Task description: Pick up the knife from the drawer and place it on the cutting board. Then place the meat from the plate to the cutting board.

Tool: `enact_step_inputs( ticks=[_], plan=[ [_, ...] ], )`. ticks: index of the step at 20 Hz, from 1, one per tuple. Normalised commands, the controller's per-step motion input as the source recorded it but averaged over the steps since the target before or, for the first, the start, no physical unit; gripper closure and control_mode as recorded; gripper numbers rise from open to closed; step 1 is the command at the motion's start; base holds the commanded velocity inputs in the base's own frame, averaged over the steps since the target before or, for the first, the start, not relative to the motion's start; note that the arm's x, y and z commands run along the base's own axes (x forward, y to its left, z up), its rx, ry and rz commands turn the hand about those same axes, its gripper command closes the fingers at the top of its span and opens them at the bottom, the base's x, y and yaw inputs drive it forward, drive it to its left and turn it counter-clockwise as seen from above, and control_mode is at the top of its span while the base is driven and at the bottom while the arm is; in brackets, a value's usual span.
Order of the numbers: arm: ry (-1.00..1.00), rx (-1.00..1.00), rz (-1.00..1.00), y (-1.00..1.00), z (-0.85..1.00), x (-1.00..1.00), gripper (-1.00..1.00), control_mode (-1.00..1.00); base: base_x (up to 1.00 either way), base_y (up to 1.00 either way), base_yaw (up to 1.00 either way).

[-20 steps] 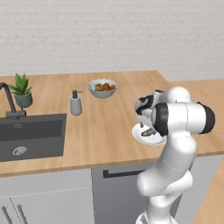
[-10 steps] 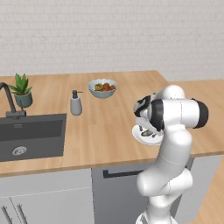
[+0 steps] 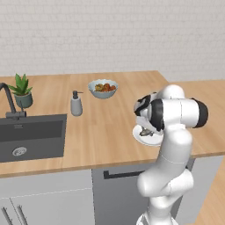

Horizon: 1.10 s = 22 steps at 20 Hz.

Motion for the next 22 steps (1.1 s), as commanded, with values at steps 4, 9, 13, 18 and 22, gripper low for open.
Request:
enact_step_inputs(
  ticks=[4, 9, 13, 18, 22],
  plan=[
    [-0.10, 0.00, 0.00, 0.00, 0.54, -0.58, 1.00, -1.00, 0.00, 0.00, 0.00],
    [-0.16, -0.01, 0.01, 0.00, 1.00, -0.61, 1.00, -1.00, 0.00, 0.00, 0.00],
    [-0.07, 0.00, 0.00, -0.01, 1.00, -0.47, 1.00, -1.00, 0.00, 0.00, 0.00],
    [-0.01, 0.00, 0.00, -0.02, 1.00, -0.31, 1.00, -1.00, 0.00, 0.00, 0.00],
    [0.03, 0.00, 0.00, 0.00, 0.94, -0.06, 1.00, -1.00, 0.00, 0.00, 0.00]
  ],
)
